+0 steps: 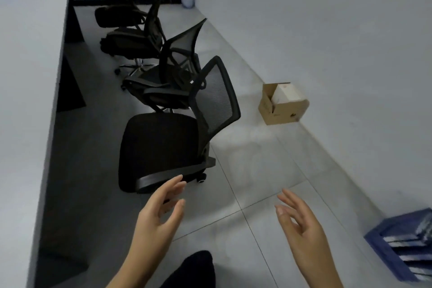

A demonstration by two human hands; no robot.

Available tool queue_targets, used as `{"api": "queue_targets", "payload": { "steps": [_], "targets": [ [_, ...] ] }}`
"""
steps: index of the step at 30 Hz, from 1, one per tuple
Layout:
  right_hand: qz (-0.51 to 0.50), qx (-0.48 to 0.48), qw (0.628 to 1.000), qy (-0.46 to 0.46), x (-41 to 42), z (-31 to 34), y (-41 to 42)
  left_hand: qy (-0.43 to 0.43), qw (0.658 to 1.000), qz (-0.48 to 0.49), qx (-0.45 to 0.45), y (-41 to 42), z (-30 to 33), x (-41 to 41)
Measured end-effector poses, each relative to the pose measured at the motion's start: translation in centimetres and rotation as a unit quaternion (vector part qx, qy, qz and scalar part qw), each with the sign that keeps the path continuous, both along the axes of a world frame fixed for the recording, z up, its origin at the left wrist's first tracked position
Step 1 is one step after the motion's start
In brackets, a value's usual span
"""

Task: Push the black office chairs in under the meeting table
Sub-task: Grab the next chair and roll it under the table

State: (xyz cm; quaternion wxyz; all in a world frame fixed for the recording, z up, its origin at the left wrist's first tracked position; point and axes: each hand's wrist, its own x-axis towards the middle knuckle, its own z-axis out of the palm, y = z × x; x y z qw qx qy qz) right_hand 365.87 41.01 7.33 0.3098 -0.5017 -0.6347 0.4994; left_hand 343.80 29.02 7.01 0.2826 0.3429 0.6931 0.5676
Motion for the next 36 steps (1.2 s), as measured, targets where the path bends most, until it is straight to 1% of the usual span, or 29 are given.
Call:
{"api": "queue_targets", "payload": {
  "steps": [7,12,18,21,25,27,28,30,31,32,33,35,36],
  "targets": [
    [0.046,-0.002,0.999,-0.004,-5.4,-1.6,15.7,-0.012,0.999,0.053,0.001,13.8,-1.8,-3.7],
    [0.079,0.013,0.997,-0.008,-11.5,-0.5,27.4,0.015,0.996,0.09,0.011,24.1,-0.7,-9.0],
    [0.188,0.007,0.982,-0.029,-18.7,-0.1,38.3,0.02,0.982,0.187,-0.006,31.0,-0.7,-12.9],
    [0.258,-0.01,0.965,-0.037,-22.6,-0.6,43.5,0.004,0.965,0.262,-0.022,33.4,-1.5,-13.3],
    [0.399,-0.015,0.915,-0.06,-28.8,-2.0,49.9,-0.007,0.928,0.368,-0.05,37.4,-3.3,-12.6],
    [0.481,-0.009,0.873,-0.083,-31.5,-2.6,53.0,-0.023,0.906,0.416,-0.079,40.1,-4.1,-11.5],
    [0.529,-0.001,0.843,-0.102,-32.6,-2.9,54.6,-0.037,0.893,0.438,-0.1,41.5,-4.6,-10.5],
    [0.621,0.032,0.771,-0.135,-34.2,-3.3,57.3,-0.064,0.872,0.467,-0.133,44.2,-5.5,-8.5],
    [0.665,0.058,0.729,-0.152,-34.8,-3.4,58.5,-0.078,0.866,0.473,-0.145,45.4,-5.8,-7.4],
    [0.711,0.091,0.677,-0.167,-35.4,-3.7,59.5,-0.086,0.861,0.473,-0.165,46.5,-6.2,-6.4],
    [0.754,0.129,0.616,-0.186,-36.1,-4.1,60.5,-0.092,0.859,0.464,-0.196,47.5,-6.4,-5.4],
    [0.809,0.257,0.478,-0.224,-37.5,-5.2,62.3,-0.094,0.852,0.438,-0.271,49.3,-6.8,-3.7],
    [0.814,0.332,0.415,-0.237,-38.2,-5.7,63.0,-0.088,0.845,0.432,-0.303,50.0,-7.1,-2.9]
  ]
}}
